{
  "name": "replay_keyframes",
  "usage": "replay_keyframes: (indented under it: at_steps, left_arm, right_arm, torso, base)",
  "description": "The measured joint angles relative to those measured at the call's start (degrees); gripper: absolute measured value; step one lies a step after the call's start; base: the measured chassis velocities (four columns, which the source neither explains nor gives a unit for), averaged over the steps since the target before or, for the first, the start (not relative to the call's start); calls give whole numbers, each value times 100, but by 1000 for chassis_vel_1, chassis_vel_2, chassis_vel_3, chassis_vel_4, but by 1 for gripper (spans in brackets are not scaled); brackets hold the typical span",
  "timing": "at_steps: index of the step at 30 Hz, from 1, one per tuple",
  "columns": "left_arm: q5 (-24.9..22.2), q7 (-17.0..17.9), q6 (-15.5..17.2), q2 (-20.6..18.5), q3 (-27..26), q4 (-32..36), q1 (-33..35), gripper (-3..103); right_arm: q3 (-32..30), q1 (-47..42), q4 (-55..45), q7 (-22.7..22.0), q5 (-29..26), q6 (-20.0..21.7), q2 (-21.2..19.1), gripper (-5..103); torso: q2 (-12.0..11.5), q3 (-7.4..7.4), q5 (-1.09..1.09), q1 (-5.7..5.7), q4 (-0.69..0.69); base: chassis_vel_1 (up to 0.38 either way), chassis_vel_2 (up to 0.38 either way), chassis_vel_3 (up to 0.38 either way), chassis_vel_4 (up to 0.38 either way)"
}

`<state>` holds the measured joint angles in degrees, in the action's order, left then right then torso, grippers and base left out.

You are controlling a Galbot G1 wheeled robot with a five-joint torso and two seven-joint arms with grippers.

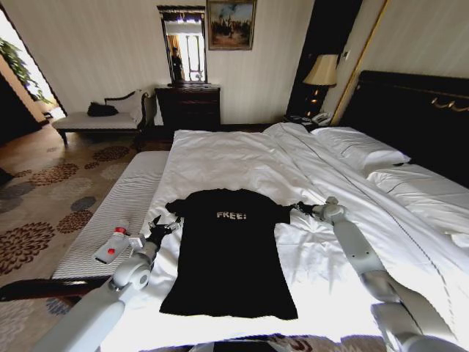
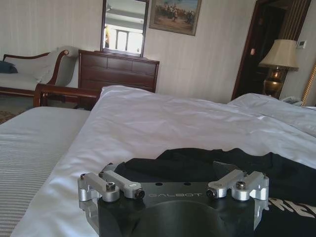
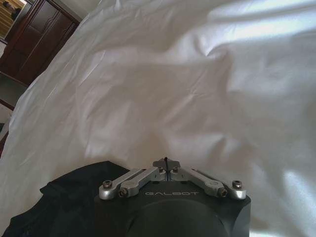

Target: Fold the clothes on the bed.

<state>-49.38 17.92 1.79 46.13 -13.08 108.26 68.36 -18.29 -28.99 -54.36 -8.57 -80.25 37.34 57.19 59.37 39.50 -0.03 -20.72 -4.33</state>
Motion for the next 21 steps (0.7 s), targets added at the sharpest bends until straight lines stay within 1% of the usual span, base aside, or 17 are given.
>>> replay_keyframes:
  at_steps: [2,4,7,10,11,13,14,17,19,21]
  left_arm:
    - [-6,1,1,-1,-15,2,5,100]
    - [-20,1,1,-3,-52,13,17,100]
    - [-29,1,2,-3,-73,15,25,100]
    - [-32,1,2,7,-101,23,37,100]
    - [-32,1,2,7,-101,23,37,100]
    - [-33,1,2,20,-104,35,44,100]
    - [-33,1,2,20,-104,35,44,100]
    - [-34,1,1,33,-106,39,41,100]
    - [-35,1,1,36,-108,39,40,100]
    - [-38,1,-1,42,-125,43,42,100]
  right_arm:
    - [7,-6,-11,9,33,0,0,0]
    - [60,-27,-85,105,241,-55,-13,0]
    - [107,-51,-195,165,385,-114,-39,0]
    - [181,-87,-596,211,541,-208,-78,0]
    - [181,-87,-596,211,541,-208,-78,0]
    - [270,-108,-1056,225,606,-234,-121,0]
    - [270,-108,-1056,225,606,-234,-121,0]
    - [429,-128,-1634,240,703,-257,-164,0]
    - [458,-134,-1736,242,709,-259,-168,0]
    - [587,-157,-2088,239,734,-260,-184,0]
  torso:
    - [0,0,0,0,0]
    - [0,0,0,0,0]
    - [0,0,0,0,0]
    - [0,0,0,0,0]
    - [0,0,0,0,0]
    - [0,0,0,0,1]
    - [0,0,0,0,1]
    - [0,0,-2,0,1]
    - [0,0,-2,0,1]
    - [0,0,-2,0,0]
  base:
    - [0,0,0,0]
    - [0,0,0,0]
    - [0,0,0,0]
    - [0,0,0,0]
    - [0,0,0,0]
    - [0,0,0,0]
    - [0,0,0,0]
    - [0,0,0,0]
    - [0,0,0,0]
    - [0,0,0,0]
